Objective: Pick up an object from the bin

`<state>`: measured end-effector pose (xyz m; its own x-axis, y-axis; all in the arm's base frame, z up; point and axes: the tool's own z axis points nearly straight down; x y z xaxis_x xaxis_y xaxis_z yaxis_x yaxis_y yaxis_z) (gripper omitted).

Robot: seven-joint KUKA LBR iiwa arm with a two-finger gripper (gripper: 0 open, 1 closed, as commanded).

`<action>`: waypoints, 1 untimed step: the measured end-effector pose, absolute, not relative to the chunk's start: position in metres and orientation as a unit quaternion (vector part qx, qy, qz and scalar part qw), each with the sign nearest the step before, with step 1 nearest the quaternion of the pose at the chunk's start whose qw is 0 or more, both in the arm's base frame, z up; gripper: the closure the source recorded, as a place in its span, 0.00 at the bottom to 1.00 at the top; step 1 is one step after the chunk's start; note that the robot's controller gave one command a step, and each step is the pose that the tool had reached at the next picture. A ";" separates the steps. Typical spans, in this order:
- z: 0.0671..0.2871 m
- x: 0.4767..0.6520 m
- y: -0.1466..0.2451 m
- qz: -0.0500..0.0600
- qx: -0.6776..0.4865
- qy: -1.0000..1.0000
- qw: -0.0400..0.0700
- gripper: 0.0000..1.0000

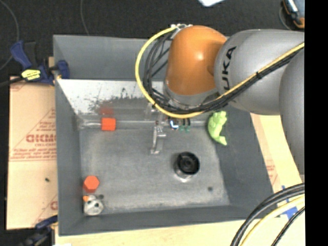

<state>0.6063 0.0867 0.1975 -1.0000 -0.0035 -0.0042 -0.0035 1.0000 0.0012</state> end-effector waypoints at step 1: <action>0.172 0.592 0.028 0.000 0.005 1.000 0.000 0.00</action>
Offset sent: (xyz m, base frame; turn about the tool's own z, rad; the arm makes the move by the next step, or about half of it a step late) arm -0.0524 -0.0382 -0.0424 0.0084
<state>0.5920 0.0284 0.1722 -1.0000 0.0099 -0.0001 0.0099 1.0000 0.0005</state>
